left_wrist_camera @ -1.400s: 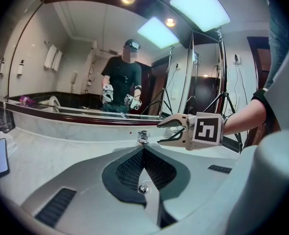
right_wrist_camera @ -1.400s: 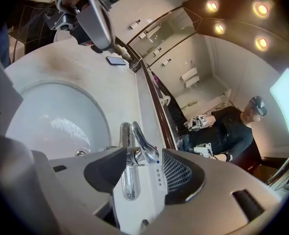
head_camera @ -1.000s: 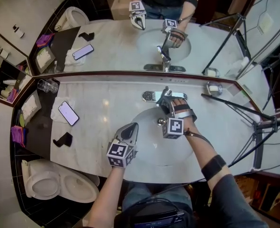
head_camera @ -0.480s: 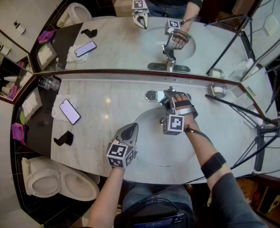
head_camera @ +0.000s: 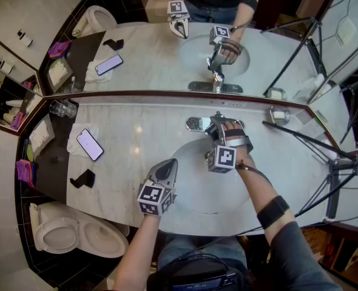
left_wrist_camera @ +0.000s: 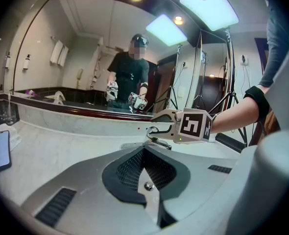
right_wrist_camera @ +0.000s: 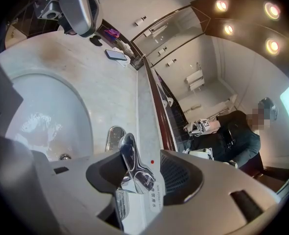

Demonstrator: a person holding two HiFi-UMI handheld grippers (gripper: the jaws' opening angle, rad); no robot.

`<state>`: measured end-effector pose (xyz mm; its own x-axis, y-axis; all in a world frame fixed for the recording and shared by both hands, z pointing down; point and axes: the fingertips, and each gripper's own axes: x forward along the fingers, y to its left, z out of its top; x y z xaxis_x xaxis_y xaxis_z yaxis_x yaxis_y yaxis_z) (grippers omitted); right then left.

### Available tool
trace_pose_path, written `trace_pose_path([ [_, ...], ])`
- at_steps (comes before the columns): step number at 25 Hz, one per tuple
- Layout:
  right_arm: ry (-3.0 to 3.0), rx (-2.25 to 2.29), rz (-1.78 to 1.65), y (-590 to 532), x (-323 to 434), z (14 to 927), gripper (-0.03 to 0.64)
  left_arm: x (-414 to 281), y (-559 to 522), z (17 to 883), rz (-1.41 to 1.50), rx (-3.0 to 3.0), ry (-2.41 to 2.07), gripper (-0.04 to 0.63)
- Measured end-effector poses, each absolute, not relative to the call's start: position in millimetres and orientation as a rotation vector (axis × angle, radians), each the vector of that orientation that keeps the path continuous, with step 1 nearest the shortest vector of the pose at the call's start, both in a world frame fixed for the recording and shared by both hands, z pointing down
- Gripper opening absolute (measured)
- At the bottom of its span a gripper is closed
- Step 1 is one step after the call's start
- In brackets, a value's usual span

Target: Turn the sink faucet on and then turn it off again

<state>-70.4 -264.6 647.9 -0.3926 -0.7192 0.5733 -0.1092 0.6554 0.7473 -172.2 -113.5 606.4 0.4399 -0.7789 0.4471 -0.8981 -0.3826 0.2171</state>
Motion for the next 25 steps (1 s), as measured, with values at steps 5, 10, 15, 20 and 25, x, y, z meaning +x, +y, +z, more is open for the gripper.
trace_pose_path([
  [5, -1.957, 0.736, -0.594, -276, -63, 639, 0.221, -174, -113, 606, 0.379, 2.265, -1.419, 0.003],
  [10, -1.997, 0.764, -0.490, -283, -61, 634, 0.219, -176, -116, 604, 0.376, 2.266, -1.424, 0.003],
  [15, -2.044, 0.810, -0.345, -293, -53, 633, 0.219, -179, -118, 600, 0.375, 2.267, -1.434, 0.003],
  [20, -2.049, 0.795, -0.318, -294, -53, 634, 0.219, -183, -119, 595, 0.370, 2.268, -1.444, 0.003],
  [25, -2.033, 0.802, -0.317, -295, -51, 635, 0.221, -184, -118, 593, 0.370, 2.268, -1.451, 0.003],
])
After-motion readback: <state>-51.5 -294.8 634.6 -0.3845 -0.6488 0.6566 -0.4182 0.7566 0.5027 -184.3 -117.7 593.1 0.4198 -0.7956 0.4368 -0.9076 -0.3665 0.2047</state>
